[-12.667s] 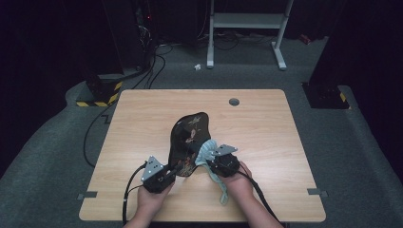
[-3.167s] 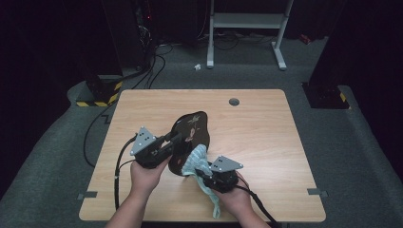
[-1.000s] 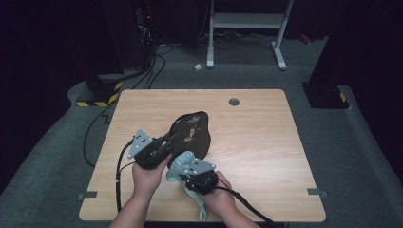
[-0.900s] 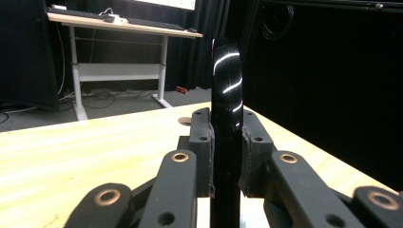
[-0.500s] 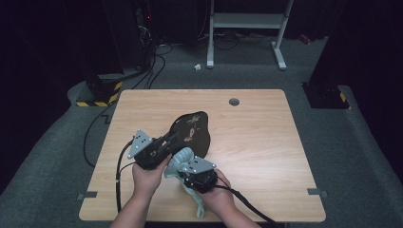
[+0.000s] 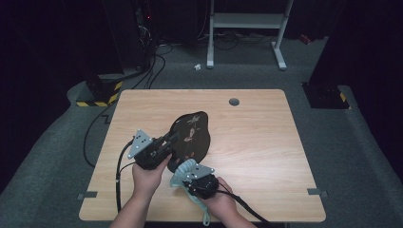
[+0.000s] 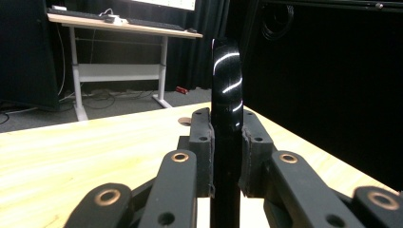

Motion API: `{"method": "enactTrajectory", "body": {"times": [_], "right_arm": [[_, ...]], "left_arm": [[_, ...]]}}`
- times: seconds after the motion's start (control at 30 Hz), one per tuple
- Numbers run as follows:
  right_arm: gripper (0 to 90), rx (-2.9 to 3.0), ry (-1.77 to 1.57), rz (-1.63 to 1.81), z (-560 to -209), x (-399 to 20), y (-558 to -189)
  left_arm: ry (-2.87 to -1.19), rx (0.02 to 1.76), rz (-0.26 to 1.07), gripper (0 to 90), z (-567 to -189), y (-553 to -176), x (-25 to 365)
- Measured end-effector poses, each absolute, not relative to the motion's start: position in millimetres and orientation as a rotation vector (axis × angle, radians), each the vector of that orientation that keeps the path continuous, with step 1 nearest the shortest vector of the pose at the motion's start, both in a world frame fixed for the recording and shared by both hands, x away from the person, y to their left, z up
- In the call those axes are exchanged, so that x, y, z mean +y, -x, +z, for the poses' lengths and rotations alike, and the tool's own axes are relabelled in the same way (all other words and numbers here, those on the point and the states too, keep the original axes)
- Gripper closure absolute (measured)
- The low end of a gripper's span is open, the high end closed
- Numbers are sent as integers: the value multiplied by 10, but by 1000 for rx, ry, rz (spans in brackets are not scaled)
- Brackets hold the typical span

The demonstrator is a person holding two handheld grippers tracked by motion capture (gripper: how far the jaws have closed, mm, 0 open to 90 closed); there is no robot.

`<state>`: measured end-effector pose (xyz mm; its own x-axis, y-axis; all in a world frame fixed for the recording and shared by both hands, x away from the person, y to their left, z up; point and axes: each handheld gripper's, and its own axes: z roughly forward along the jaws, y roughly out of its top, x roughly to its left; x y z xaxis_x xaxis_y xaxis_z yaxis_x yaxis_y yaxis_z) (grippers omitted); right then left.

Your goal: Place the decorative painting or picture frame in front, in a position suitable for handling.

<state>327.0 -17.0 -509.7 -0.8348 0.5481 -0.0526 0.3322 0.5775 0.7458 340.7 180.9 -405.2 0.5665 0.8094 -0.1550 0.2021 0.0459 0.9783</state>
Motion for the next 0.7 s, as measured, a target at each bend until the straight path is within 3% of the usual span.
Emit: {"method": "enactTrajectory", "body": {"times": [0.33, 0.7], "right_arm": [[622, 2410, -607, 1206, -4557, -47, -3206], [623, 2520, -724, 1073, -5206, -194, -3301]], "left_arm": [[-1484, 911, 572, 786, -4055, -3413, 1822], [-1482, 908, 576, 786, -4055, -3413, 1810]]}}
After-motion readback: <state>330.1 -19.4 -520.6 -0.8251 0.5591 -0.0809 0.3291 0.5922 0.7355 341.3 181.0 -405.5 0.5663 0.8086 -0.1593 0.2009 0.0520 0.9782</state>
